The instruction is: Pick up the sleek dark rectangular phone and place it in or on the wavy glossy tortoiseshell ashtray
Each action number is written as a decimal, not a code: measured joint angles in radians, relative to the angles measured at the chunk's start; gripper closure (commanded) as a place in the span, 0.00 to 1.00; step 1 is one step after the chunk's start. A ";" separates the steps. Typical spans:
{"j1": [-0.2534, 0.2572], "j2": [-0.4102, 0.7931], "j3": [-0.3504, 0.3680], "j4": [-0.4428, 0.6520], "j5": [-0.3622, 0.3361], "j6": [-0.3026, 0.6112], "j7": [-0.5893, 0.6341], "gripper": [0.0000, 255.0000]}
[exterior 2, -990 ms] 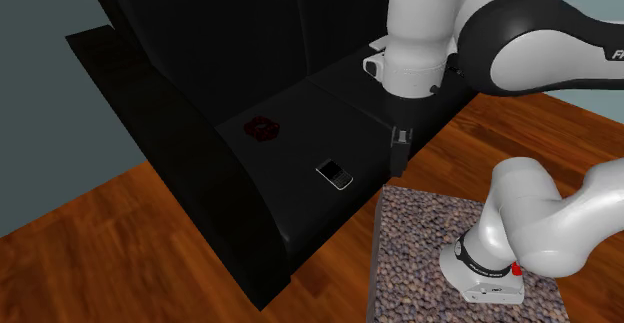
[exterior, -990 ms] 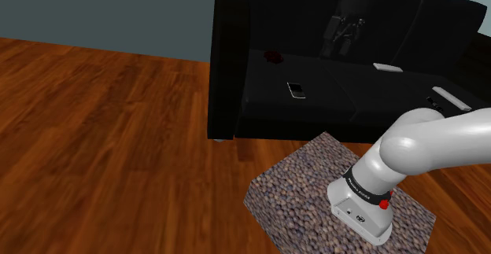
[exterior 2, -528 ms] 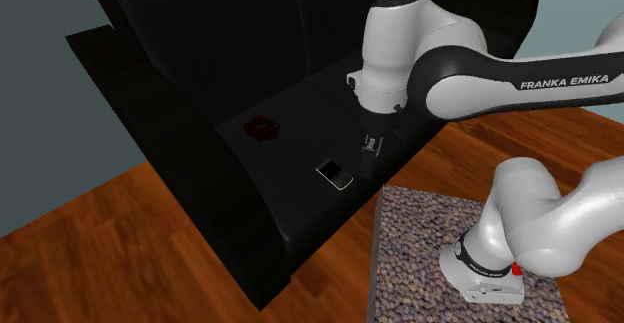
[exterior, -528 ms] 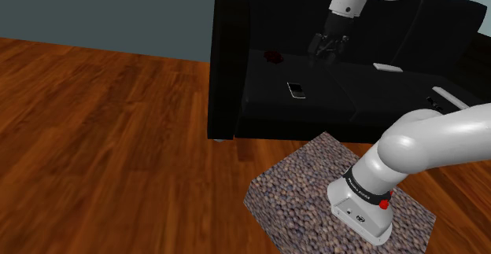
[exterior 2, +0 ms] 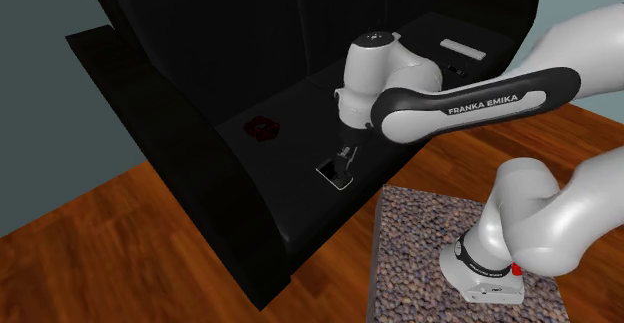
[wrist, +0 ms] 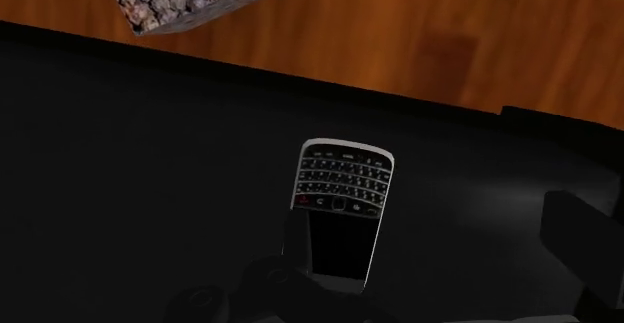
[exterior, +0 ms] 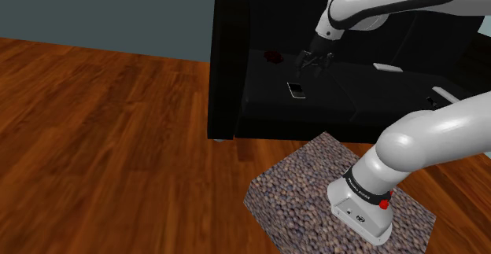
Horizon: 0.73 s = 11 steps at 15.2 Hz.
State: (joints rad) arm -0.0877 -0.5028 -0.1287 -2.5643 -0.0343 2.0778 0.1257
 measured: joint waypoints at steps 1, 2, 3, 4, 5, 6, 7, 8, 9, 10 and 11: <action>-0.006 0.035 -0.008 0.004 -0.001 0.040 0.002 0.00; -0.011 0.067 -0.014 0.003 -0.001 0.082 0.007 0.00; -0.018 0.101 -0.024 -0.007 -0.001 0.133 0.008 0.00; -0.022 0.128 -0.029 -0.004 0.000 0.168 0.014 0.00; -0.027 0.155 -0.035 -0.002 0.002 0.202 0.017 0.00; -0.033 0.185 -0.045 0.006 0.004 0.232 0.013 0.00; -0.034 0.213 -0.050 0.006 0.007 0.264 0.011 0.00; -0.034 0.222 -0.050 -0.004 0.009 0.285 0.014 0.00; -0.032 0.239 -0.051 -0.005 0.012 0.304 0.013 0.00; -0.032 0.253 -0.054 -0.006 0.014 0.320 0.009 0.00; -0.031 0.266 -0.055 -0.009 0.017 0.336 0.008 0.00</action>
State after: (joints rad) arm -0.1187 -0.2366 -0.1833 -2.5735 -0.0175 2.4136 0.1340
